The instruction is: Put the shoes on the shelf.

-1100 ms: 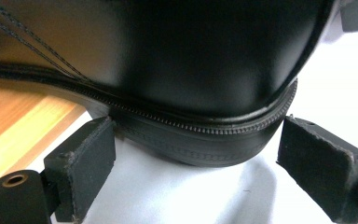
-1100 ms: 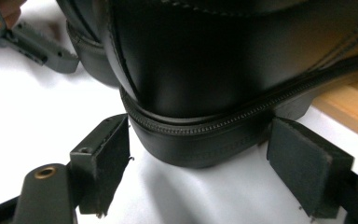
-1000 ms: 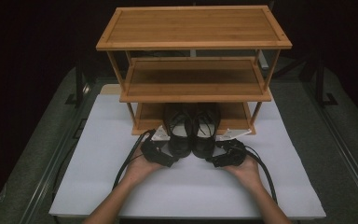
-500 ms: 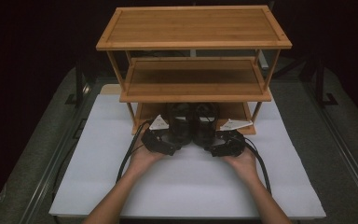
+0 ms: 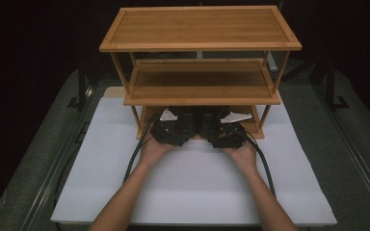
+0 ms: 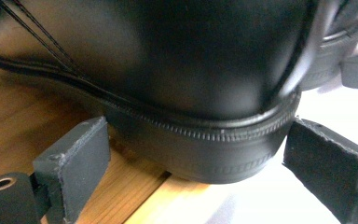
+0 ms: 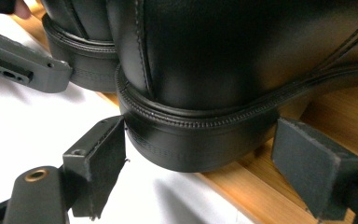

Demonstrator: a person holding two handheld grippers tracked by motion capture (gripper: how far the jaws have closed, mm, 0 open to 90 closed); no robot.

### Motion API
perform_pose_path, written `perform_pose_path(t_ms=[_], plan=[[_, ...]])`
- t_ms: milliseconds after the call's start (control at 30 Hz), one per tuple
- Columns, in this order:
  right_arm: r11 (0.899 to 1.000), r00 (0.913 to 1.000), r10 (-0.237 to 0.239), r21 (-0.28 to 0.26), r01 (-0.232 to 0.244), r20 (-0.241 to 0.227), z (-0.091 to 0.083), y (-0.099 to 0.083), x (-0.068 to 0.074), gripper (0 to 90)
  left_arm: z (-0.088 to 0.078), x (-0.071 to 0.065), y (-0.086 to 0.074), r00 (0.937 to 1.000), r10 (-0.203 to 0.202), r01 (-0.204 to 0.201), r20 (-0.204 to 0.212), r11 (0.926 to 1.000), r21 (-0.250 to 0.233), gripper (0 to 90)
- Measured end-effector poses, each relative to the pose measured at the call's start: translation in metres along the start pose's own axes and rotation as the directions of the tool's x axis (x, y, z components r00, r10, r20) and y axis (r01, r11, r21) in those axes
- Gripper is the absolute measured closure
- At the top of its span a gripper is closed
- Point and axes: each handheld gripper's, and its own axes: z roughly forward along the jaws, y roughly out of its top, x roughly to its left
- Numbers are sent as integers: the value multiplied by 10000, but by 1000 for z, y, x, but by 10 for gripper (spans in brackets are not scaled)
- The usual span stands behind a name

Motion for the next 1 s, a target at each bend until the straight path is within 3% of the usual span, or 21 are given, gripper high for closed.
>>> perform_pose_path(t_ms=[67, 100, 233, 300, 633, 1000], plan=[[9995, 9999, -31, 303, 26, 139, 6, -1, 1, 174, 5, 1, -3, 9999, -65, 68, -131, 9998, 163, 65], [9990, 9999, -30, 448, 22, 167, 8, -3, 1, 170, 7, 0, -5, 9995, -311, 311, 6, 9993, 203, 64], [9993, 10000, 31, 377, -30, -13, 3, -9, -1, 188, -6, 1, -8, 10000, 20, -20, -55, 10000, -33, 113], [9991, 9999, 77, 426, -74, -76, -3, -12, -2, 168, -14, 1, -10, 9999, -8, 8, -103, 10000, 7, 109], [9997, 9999, 74, 219, -72, -113, -56, -35, -5, 150, -70, -8, -27, 9985, 506, -508, -209, 9986, -116, 101], [9998, 10000, -32, 187, 31, 55, -114, -73, -10, 148, -121, -18, -72, 9977, 646, -640, -219, 9976, 259, 102]])
